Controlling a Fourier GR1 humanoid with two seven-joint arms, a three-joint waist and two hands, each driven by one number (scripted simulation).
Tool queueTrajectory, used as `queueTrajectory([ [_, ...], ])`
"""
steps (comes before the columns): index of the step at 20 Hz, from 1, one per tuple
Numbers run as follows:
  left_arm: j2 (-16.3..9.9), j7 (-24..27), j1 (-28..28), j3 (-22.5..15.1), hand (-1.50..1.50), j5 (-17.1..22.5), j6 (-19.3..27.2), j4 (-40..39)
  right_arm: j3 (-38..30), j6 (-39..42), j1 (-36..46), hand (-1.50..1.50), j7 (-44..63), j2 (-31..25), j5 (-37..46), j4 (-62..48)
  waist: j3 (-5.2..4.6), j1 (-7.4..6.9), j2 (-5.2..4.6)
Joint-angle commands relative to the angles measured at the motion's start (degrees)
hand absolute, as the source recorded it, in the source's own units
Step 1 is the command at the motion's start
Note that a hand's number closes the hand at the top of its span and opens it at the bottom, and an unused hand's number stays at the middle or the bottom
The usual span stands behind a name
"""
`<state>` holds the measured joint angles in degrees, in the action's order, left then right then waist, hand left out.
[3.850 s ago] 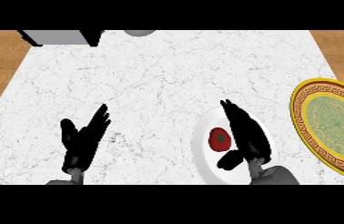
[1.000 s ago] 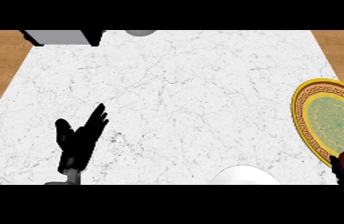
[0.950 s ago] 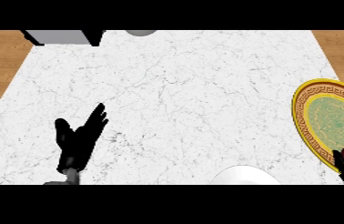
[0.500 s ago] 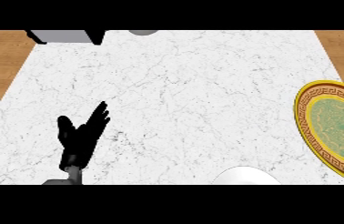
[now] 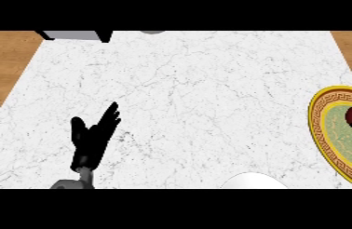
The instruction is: Pick the tomato from the plate and place it in the plate
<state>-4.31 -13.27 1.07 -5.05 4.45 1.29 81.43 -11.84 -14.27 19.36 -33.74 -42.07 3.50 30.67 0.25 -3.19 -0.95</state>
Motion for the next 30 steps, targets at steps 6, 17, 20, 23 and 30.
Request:
queueTrajectory([
  [6,0.3,2.9,-0.4,0.7,0.0,0.5,-0.9,-1.7,-2.0,11.3,8.3,-1.5,-11.6,1.6,-1.0,-13.9,0.2,0.41,-0.17],
  [17,-1.2,1.1,1.2,3.0,0.0,1.0,-0.5,-1.5,-12.5,30.3,7.2,-1.5,-16.3,-6.2,-10.7,-21.3,0.14,1.81,0.07],
  [20,0.8,1.2,-2.0,0.3,0.0,-0.2,0.4,0.4,-12.6,35.3,4.9,-1.5,-17.7,-6.3,-10.7,-22.9,0.2,1.52,0.15],
  [23,0.2,-0.3,-1.4,1.3,0.0,0.0,1.0,0.9,-12.0,45.9,2.4,-1.5,-17.5,-11.2,-10.6,-22.0,0.15,2.3,0.42],
  [30,-1.4,0.0,-3.4,2.0,0.0,0.8,-0.5,3.0,-9.2,51.5,-6.2,-1.5,-23.7,-11.8,-8.0,-18.8,0.23,2.83,0.69],
])
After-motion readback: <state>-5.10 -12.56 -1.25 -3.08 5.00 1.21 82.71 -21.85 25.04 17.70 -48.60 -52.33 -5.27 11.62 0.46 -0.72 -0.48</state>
